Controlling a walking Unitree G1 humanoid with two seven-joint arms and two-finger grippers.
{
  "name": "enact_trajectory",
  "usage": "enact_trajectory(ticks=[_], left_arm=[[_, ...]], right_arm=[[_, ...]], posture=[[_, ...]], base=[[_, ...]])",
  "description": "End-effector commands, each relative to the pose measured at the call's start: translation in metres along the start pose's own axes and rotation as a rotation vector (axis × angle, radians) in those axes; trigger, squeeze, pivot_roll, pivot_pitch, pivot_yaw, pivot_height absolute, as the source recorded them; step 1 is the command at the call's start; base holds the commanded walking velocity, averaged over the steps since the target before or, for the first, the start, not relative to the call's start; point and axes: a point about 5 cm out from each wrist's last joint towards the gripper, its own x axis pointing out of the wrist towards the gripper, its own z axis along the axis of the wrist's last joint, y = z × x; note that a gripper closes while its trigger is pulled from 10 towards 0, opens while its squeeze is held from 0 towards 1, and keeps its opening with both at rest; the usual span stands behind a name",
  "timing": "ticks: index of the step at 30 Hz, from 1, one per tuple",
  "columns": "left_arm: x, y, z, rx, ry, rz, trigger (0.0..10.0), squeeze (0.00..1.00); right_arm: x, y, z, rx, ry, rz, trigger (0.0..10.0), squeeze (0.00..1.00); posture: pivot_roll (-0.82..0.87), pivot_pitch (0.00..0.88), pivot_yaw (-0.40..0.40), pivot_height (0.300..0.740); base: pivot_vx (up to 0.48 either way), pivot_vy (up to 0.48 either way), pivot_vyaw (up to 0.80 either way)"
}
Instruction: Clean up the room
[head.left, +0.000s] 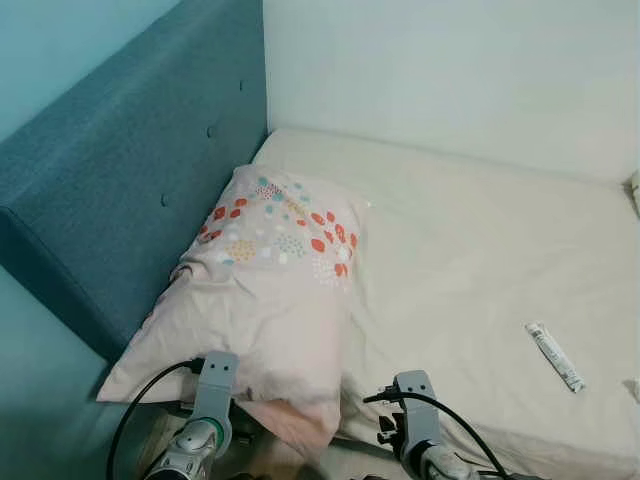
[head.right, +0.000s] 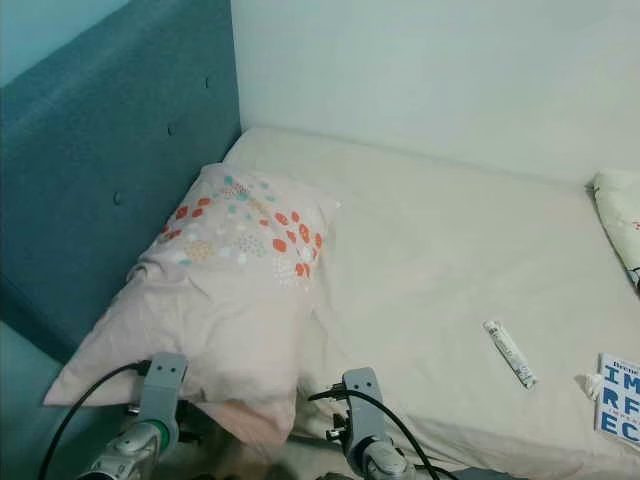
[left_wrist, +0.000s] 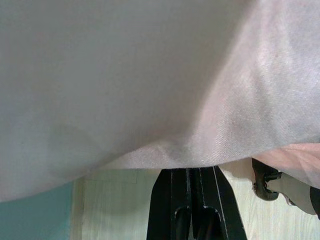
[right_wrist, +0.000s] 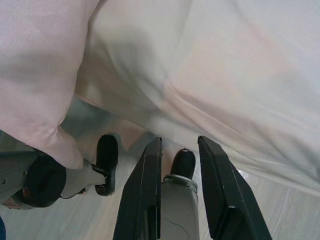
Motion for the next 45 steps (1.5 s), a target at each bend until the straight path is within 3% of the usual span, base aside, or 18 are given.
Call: enact_trajectory(ticks=[1, 10, 21, 34, 45], left_arm=[[-0.001, -0.002, -0.006, -0.008, 0.016, -0.003, 10.0, 0.0], [0.0, -0.002, -0.004, -0.001, 0.015, -0.004, 10.0, 0.0], [0.0, -0.003, -0.002, -0.004, 0.009, -0.003, 10.0, 0.0], [-0.001, 0.003, -0.007, -0.014, 0.019, 0.005, 10.0, 0.0], [-0.001, 0.004, -0.007, -0.013, 0.026, 0.008, 10.0, 0.0]], right_arm=[[-0.002, -0.004, -0.004, 0.023, 0.01, -0.016, 10.0, 0.0], [-0.001, 0.001, -0.003, 0.027, 0.005, -0.012, 10.0, 0.0], [-0.003, -0.007, -0.005, 0.033, 0.014, -0.02, 10.0, 0.0], [0.0, 0.006, -0.005, 0.027, 0.021, -0.008, 10.0, 0.0], [-0.001, -0.006, -0.002, 0.029, 0.019, -0.02, 10.0, 0.0]], posture=[[0.07, 0.02, 0.025, 0.74], [0.07, 0.02, 0.029, 0.74], [0.08, 0.02, 0.024, 0.74], [0.08, 0.017, 0.019, 0.74], [0.08, 0.016, 0.02, 0.74]], base=[[0.0, 0.0, 0.0], [0.0, 0.0, 0.0], [0.0, 0.0, 0.0], [0.0, 0.0, 0.0], [0.0, 0.0, 0.0]])
